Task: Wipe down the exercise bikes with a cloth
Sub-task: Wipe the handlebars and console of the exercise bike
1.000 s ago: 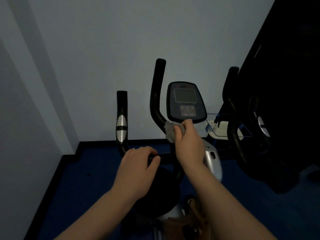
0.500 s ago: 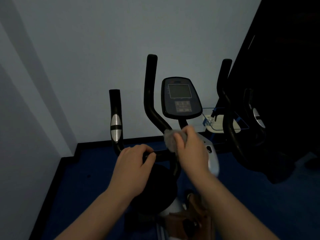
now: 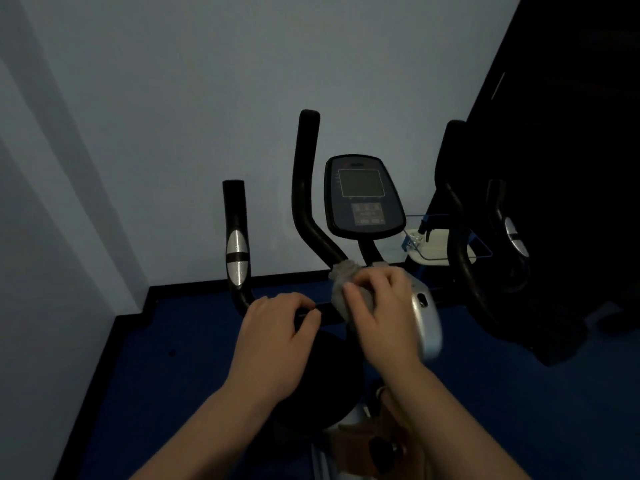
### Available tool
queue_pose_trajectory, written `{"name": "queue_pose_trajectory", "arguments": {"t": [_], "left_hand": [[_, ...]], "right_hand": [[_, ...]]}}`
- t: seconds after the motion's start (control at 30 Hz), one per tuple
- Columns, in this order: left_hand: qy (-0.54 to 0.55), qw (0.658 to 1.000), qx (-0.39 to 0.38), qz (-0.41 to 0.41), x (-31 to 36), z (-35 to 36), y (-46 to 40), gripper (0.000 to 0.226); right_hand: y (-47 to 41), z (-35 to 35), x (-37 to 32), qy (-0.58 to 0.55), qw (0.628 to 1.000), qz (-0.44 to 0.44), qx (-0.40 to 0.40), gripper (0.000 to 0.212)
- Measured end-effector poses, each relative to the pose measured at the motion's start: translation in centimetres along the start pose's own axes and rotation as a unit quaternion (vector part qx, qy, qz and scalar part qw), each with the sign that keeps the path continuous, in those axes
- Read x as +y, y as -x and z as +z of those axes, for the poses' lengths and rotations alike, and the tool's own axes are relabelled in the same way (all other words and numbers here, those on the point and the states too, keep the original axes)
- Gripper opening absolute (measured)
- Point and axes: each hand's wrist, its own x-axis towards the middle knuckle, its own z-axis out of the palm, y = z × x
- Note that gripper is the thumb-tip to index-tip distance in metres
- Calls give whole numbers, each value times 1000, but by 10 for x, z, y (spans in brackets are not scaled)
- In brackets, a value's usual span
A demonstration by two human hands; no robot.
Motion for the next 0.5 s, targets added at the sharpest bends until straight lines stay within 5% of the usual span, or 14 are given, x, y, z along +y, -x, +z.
{"name": "queue_pose_trajectory", "arguments": {"t": [0.33,0.5], "left_hand": [[2,1000,-6,7,0,-2,2,32],[18,1000,-4,-1,3,-4,3,31]], "right_hand": [[57,1,2,-31,999,33,-21,16],[7,3,-4,13,999,0,-45,20]]}}
